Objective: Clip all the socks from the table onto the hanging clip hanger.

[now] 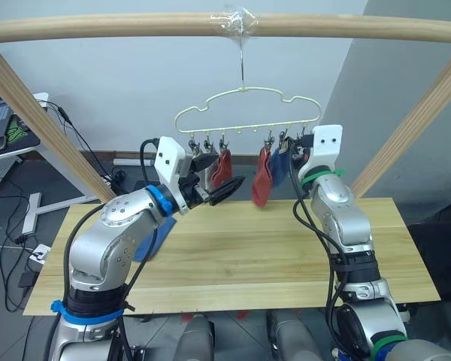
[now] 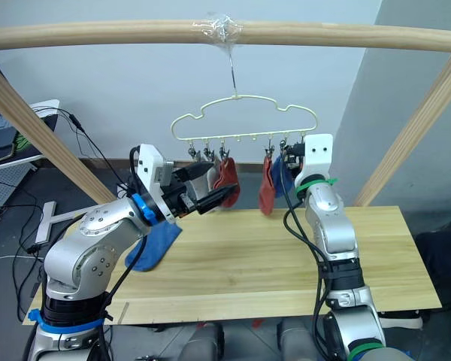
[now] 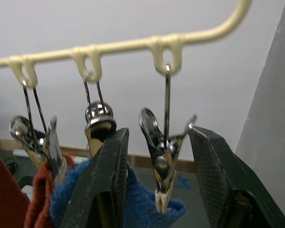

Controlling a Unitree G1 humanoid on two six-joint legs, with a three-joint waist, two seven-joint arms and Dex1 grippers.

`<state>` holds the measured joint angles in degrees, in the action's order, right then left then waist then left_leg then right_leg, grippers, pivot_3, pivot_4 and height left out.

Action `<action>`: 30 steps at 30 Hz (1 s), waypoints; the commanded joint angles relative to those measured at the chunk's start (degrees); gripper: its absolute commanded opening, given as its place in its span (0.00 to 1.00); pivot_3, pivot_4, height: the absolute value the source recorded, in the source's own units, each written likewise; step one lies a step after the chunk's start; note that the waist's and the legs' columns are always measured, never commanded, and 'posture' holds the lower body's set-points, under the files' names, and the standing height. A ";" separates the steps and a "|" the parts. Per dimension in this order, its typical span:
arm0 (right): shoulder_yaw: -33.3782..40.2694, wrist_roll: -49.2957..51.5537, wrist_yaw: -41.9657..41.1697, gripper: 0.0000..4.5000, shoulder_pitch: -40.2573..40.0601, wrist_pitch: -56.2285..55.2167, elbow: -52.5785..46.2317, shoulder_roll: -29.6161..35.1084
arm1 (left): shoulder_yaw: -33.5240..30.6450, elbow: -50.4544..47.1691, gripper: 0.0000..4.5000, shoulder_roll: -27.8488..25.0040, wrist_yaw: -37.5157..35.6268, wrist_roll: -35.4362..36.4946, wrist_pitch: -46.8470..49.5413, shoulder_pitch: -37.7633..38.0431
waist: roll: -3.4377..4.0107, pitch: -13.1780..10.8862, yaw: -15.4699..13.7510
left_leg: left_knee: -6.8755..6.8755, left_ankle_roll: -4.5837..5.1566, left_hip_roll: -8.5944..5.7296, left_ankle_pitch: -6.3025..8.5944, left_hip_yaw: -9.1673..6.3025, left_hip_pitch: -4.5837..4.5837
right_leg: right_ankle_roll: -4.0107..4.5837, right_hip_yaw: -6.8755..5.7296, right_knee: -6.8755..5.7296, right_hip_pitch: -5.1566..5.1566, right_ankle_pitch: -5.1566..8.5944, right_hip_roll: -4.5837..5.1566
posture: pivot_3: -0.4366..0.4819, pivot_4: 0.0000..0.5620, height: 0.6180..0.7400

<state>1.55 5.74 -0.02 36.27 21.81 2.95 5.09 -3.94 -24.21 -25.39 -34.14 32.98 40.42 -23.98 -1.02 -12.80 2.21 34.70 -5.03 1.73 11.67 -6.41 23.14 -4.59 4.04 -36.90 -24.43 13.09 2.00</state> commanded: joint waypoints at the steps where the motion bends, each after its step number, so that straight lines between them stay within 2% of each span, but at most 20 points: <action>1: 0.52 -0.07 -0.18 0.46 2.03 -2.32 0.01 -0.65 | -0.29 -2.45 1.00 -0.17 0.56 1.38 0.11 -1.71 | 0.00 0.00 -0.03 | 0.00 0.00 0.00 0.00 0.00 -0.01 | 0.00 0.00 0.00 0.00 0.00 0.00 | 0.59 0.34 1.00; 9: 0.37 0.28 -1.00 0.46 3.73 -3.46 2.49 -1.51 | 0.30 -1.27 1.00 0.06 -0.46 3.49 1.15 -5.09 | 0.00 0.00 -0.37 | 0.00 0.00 0.00 0.00 0.00 0.00 | -0.01 0.00 0.00 0.01 -0.01 0.00 | 0.60 0.35 1.00; 26: 1.21 0.05 -2.16 0.46 5.09 -5.47 5.85 -0.37 | 0.56 -2.36 1.00 -0.05 0.16 5.99 1.87 -5.13 | 0.00 0.00 -0.37 | -0.01 0.00 0.00 0.00 0.00 -0.02 | 0.00 0.00 -0.01 0.02 0.00 0.00 | 0.60 0.36 1.00; 30: 1.29 -0.31 -2.61 0.25 4.99 -5.35 6.25 0.28 | 0.82 -2.06 1.00 0.10 0.29 6.05 1.76 -5.21 | 0.01 0.00 -0.38 | -0.01 0.00 0.00 0.00 -0.01 -0.01 | 0.00 0.00 -0.01 0.02 0.00 0.00 | 0.60 0.36 1.00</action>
<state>2.14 5.72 -2.38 39.89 17.79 10.32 4.78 -3.11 -24.25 -25.29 -34.22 38.19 42.29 -28.66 -1.02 -12.81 1.83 34.69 -5.02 1.73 11.68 -6.41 23.13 -4.59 4.03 -36.91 -24.41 13.09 2.00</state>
